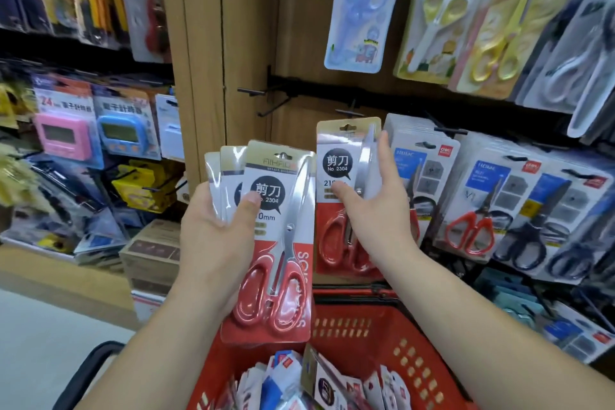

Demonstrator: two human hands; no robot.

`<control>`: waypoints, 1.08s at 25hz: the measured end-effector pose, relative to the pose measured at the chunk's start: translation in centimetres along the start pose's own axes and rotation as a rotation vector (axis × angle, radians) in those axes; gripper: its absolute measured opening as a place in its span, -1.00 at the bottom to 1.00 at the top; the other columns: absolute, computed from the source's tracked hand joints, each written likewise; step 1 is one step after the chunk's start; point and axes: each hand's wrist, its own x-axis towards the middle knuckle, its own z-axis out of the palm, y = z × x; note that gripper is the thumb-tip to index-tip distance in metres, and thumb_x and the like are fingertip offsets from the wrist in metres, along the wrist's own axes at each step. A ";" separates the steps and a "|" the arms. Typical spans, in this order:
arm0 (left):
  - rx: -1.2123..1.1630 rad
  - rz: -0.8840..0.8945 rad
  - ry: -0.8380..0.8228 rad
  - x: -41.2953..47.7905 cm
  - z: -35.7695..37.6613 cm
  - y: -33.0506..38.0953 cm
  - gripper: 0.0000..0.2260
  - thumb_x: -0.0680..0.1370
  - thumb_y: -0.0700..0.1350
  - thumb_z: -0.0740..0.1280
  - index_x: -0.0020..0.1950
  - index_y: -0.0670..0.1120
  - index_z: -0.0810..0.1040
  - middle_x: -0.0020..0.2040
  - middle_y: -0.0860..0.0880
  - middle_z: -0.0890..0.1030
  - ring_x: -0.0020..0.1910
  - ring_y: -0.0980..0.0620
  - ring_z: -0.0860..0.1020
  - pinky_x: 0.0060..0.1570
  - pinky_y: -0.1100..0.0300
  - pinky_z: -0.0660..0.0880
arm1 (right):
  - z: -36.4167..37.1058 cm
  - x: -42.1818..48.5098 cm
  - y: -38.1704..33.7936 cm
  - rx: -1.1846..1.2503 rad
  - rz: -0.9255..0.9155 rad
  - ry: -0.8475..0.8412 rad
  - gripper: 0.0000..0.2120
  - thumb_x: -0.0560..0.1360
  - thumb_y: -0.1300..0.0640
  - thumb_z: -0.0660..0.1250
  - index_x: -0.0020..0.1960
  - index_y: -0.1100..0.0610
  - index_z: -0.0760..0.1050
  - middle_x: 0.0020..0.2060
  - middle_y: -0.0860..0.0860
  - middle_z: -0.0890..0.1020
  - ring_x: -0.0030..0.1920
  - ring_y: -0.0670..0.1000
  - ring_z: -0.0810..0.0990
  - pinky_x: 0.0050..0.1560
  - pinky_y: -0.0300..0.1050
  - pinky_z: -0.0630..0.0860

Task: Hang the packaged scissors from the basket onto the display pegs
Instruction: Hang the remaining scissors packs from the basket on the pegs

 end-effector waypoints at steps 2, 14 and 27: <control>-0.019 -0.022 -0.021 -0.2 0.2 -0.1 -0.85 0.66 -0.12 0.41 0.22 0.03 0.57 0.06 -0.03 0.77 0.00 -0.11 0.77 -0.02 -0.26 0.69 | 0.8 0.8 0.4 0.028 0.025 0.019 -0.08 0.57 0.21 0.50 0.69 -0.23 0.03 0.64 -0.22 0.21 0.58 -0.21 0.16 0.28 -0.59 0.15; 0.023 -0.036 -0.085 0.2 0.7 0.0 -0.83 0.63 -0.01 0.44 0.21 0.07 0.57 0.03 0.05 0.76 -0.02 -0.05 0.77 -0.07 -0.19 0.72 | 0.8 2.0 0.4 -0.037 0.065 0.126 -0.52 0.66 -0.03 0.34 0.56 -0.10 0.38 0.29 -0.05 0.62 0.17 -0.17 0.61 0.11 -0.23 0.58; -0.107 -0.076 -0.154 -1.7 4.1 0.0 -0.84 0.75 -0.05 0.23 0.28 0.00 0.56 0.09 -0.08 0.76 0.06 -0.11 0.75 0.05 -0.14 0.69 | 0.6 -2.6 -0.2 0.484 0.218 -0.115 -0.69 0.63 0.23 0.40 0.33 0.01 0.52 0.07 -0.03 0.77 0.06 -0.01 0.77 0.02 0.01 0.71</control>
